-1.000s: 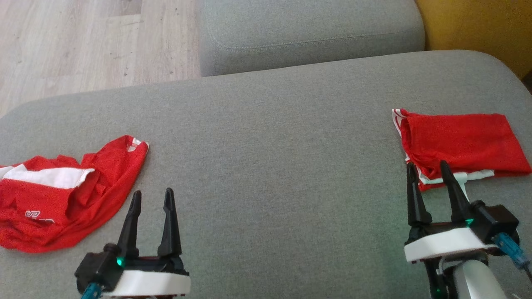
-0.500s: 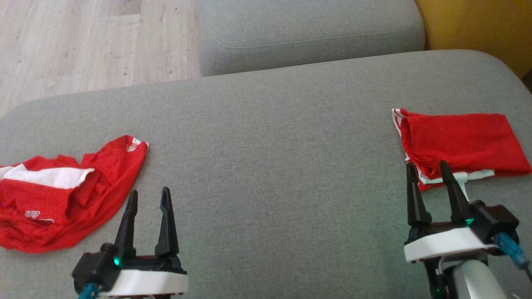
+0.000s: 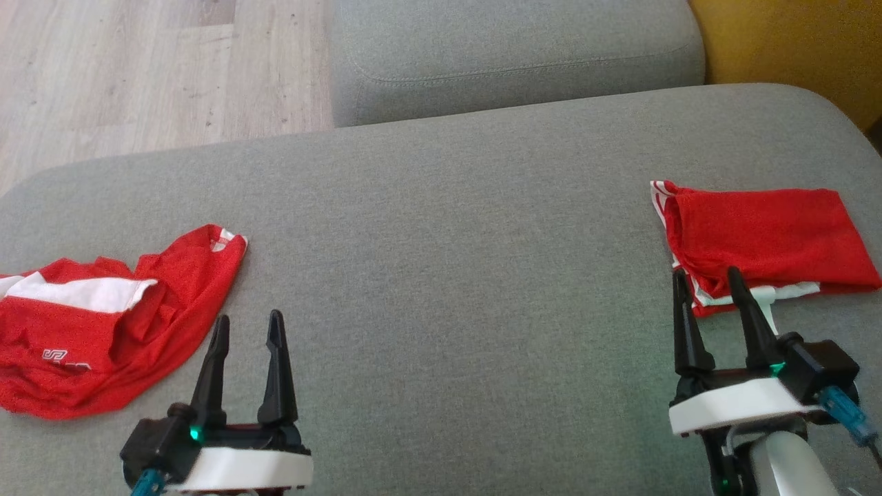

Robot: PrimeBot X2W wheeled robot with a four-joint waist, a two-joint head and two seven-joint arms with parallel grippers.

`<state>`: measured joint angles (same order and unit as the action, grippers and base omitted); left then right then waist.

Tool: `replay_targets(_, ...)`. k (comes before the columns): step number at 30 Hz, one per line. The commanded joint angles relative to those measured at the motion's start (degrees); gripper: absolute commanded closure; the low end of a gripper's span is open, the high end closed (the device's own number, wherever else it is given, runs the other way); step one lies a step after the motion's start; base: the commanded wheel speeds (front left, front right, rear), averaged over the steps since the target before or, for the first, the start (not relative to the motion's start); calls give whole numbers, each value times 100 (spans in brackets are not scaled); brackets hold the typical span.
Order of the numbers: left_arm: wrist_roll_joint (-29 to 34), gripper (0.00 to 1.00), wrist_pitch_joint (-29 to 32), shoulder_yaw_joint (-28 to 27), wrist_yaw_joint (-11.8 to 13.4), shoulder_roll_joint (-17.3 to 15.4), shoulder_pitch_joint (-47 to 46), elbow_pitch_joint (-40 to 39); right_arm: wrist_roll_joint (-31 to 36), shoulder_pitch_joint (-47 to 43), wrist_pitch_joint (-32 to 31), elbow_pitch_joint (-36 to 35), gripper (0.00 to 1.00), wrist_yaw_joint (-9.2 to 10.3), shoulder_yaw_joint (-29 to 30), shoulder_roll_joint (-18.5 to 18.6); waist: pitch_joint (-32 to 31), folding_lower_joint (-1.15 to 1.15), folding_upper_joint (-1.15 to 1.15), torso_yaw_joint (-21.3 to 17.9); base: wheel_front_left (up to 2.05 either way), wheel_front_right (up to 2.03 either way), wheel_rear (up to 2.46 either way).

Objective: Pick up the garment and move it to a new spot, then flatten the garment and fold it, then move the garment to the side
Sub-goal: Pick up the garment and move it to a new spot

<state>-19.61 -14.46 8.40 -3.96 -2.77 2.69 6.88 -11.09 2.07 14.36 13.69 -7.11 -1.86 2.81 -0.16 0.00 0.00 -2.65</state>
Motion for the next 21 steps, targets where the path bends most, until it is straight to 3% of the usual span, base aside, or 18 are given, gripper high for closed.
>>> replay_targets(1, 11, 0, -54, -156, 35, -10, -260, -216, -21, 249, 63, -173, 0, -37, -156, 7, -2, 0, 0, 4, 0, 0, 0)
replay_targets(21, 20, 0, -54, -152, 31, -10, -243, -209, -29, 224, 63, -160, 0, -37, -157, 7, -11, 0, 0, 48, 0, 0, 0)
